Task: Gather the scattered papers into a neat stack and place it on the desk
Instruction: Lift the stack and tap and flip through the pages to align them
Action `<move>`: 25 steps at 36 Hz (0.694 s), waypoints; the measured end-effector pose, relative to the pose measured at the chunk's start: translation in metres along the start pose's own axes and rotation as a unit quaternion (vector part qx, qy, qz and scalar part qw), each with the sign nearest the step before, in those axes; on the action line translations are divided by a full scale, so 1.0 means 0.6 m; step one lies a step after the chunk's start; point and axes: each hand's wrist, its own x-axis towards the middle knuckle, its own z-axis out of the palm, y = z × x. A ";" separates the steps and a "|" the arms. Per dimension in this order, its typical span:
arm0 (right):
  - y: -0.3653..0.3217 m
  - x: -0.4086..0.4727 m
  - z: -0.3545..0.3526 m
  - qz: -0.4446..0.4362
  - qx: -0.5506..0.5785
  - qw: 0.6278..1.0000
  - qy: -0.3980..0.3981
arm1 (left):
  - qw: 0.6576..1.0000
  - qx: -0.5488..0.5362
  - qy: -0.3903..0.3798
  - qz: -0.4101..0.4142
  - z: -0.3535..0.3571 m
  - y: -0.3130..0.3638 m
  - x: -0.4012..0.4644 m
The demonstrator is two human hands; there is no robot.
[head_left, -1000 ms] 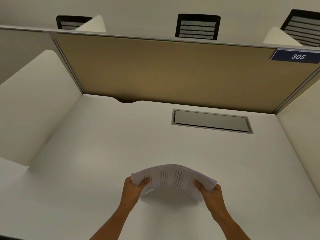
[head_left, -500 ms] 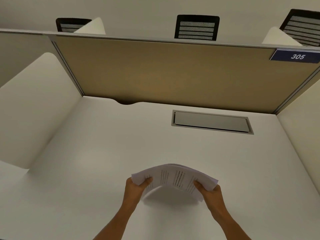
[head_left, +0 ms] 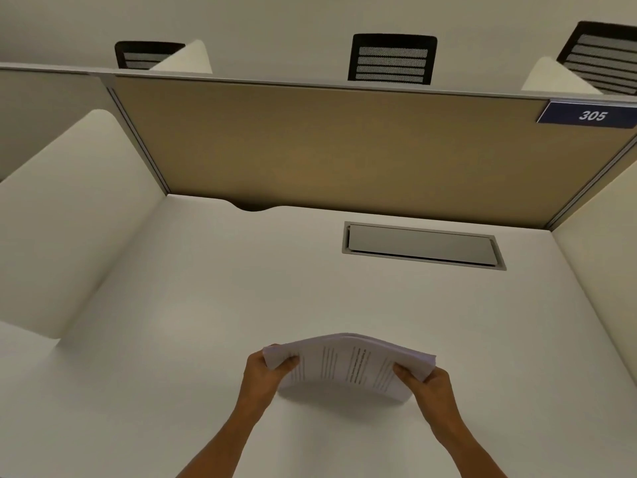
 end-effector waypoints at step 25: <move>0.011 0.001 -0.014 -0.003 0.000 1.000 -0.004 | 0.999 -0.004 -0.026 0.035 0.003 0.004 0.000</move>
